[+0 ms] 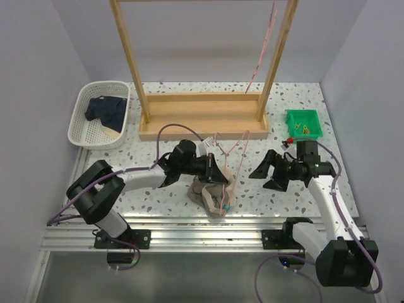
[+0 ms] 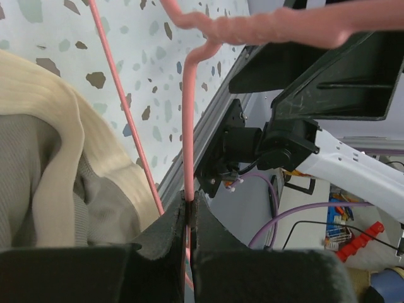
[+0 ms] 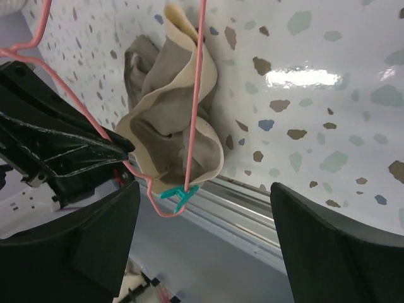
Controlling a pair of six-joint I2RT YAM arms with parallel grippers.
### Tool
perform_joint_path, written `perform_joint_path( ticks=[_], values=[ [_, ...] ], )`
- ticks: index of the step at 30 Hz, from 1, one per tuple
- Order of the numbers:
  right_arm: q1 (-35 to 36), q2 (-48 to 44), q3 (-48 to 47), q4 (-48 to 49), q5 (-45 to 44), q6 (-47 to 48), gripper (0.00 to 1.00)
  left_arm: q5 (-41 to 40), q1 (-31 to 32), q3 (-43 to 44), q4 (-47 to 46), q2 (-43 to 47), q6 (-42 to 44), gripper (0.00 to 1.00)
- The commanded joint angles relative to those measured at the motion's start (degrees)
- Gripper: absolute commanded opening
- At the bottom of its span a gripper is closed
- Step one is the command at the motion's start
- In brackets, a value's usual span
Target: Remove the underwear clipped to the hanger
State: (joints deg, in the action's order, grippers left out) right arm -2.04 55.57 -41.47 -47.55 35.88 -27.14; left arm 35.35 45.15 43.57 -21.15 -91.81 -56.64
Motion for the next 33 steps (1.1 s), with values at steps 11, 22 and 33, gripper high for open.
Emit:
perform_joint_path(
  ticks=[11, 22, 33],
  values=[
    [8.98, -1.78, 9.30, -1.06, 7.97, -4.06, 0.85, -2.22, 1.79, -7.79, -16.89, 0.85, -6.81, 0.00],
    [20.49, 0.05, 11.59, 8.07, 5.35, -13.90, 0.85, -0.90, 3.37, -10.18, -32.20, -5.22, -12.44, 0.00],
    [24.81, 4.72, 12.73, 13.18, 3.85, -17.86, 0.85, -1.43, 3.55, -9.91, -33.34, -6.54, -12.97, 0.00]
  ],
)
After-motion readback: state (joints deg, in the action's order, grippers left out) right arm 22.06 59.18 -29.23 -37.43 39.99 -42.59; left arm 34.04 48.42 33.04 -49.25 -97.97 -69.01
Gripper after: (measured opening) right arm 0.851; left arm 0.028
